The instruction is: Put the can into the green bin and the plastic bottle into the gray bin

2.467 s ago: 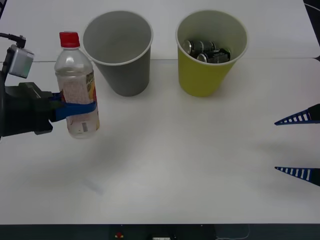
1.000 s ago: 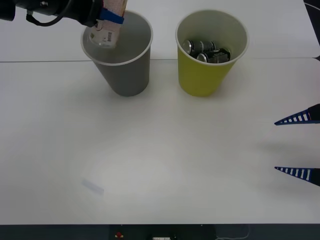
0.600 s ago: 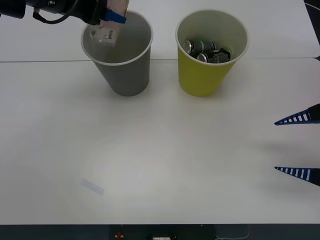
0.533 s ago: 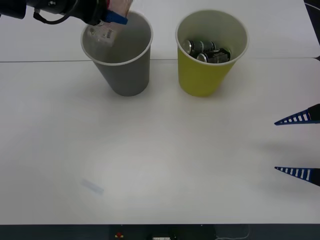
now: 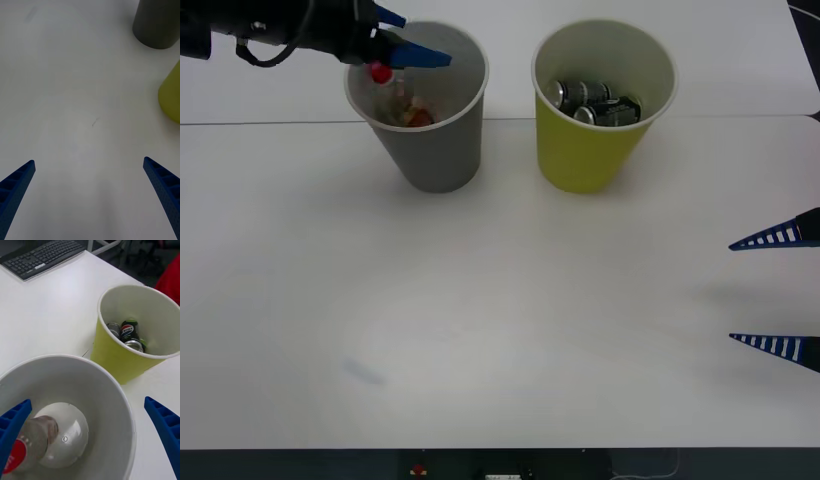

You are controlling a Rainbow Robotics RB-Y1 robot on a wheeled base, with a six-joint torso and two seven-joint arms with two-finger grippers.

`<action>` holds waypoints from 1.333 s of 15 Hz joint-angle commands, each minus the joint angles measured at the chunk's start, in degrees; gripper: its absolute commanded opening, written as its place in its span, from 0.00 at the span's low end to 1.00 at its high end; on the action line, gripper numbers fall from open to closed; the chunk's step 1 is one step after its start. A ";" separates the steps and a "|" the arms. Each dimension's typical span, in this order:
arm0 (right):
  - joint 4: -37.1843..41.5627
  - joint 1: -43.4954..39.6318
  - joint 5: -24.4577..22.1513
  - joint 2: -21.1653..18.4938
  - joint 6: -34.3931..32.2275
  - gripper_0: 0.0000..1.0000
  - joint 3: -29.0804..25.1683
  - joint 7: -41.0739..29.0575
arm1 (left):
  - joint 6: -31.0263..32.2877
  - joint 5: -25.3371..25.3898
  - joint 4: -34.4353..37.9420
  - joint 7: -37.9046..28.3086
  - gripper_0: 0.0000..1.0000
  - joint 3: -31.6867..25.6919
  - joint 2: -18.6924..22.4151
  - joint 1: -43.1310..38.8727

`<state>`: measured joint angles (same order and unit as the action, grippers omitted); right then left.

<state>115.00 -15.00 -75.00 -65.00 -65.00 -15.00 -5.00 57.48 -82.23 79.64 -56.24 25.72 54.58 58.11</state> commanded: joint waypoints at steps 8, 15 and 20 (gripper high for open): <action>0.00 0.00 0.00 0.00 0.00 1.00 0.00 0.00 | 0.00 14.99 18.27 26.71 1.00 -16.14 7.74 -28.22; 0.00 0.00 0.00 0.00 0.00 1.00 0.00 0.00 | 0.00 24.22 25.74 44.64 1.00 -24.84 12.92 -50.11; 0.00 0.00 0.00 0.00 0.00 1.00 0.00 0.00 | 6.16 24.57 26.53 49.56 1.00 -30.47 14.15 -59.69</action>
<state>115.00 -15.00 -75.00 -65.00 -65.00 -15.00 -5.00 62.53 -57.46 106.22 -6.88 -4.10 68.66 -0.81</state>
